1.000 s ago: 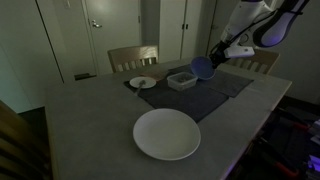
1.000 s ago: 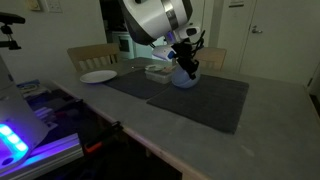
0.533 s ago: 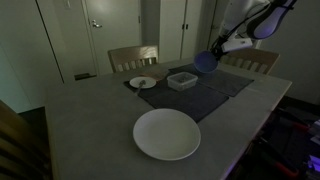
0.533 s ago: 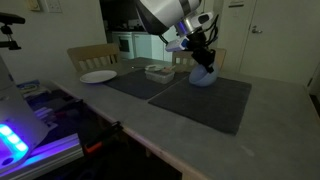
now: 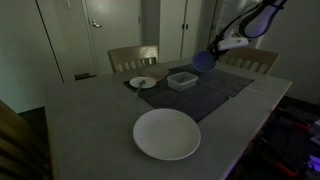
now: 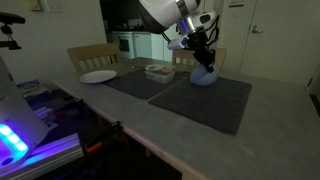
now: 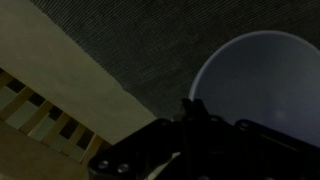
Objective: Pour the contents in the blue bowl into the clear bowl
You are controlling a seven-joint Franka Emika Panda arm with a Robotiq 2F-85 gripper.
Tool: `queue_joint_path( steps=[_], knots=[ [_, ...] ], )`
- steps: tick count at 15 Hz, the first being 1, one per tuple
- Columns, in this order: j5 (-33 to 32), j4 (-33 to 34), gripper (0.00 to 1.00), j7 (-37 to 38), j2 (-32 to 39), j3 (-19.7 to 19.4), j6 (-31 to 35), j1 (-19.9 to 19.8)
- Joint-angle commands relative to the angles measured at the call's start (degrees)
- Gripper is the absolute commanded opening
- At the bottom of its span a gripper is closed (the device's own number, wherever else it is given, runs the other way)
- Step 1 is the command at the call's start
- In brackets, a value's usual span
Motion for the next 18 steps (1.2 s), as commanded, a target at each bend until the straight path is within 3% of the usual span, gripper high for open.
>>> queue_joint_path(
  steps=[1,2,5,6,7,9,12,16,18],
  knots=[
    [11.3,-0.2,0.01,-8.9,0.5,5.3,0.9,-5.8],
    [18.2,-0.6,0.01,-13.9,0.4,3.3,1.5,-3.8],
    [33.4,-0.1,0.01,-25.6,-0.2,2.8,0.1,-2.5],
    [38.0,0.3,0.29,-29.4,-0.4,1.3,-0.4,-0.8],
    [41.6,0.5,0.31,-32.4,-0.4,0.8,-0.4,-0.1],
    [46.9,1.2,0.44,-36.8,-0.5,-1.3,-1.2,2.3],
    [48.5,1.9,0.64,-38.1,-1.0,-6.1,-0.9,7.3],
    [41.6,2.0,0.94,-33.8,-2.2,-17.1,0.5,17.6],
    [34.8,2.2,1.0,-29.0,-3.2,-21.5,0.3,21.5]
  ],
)
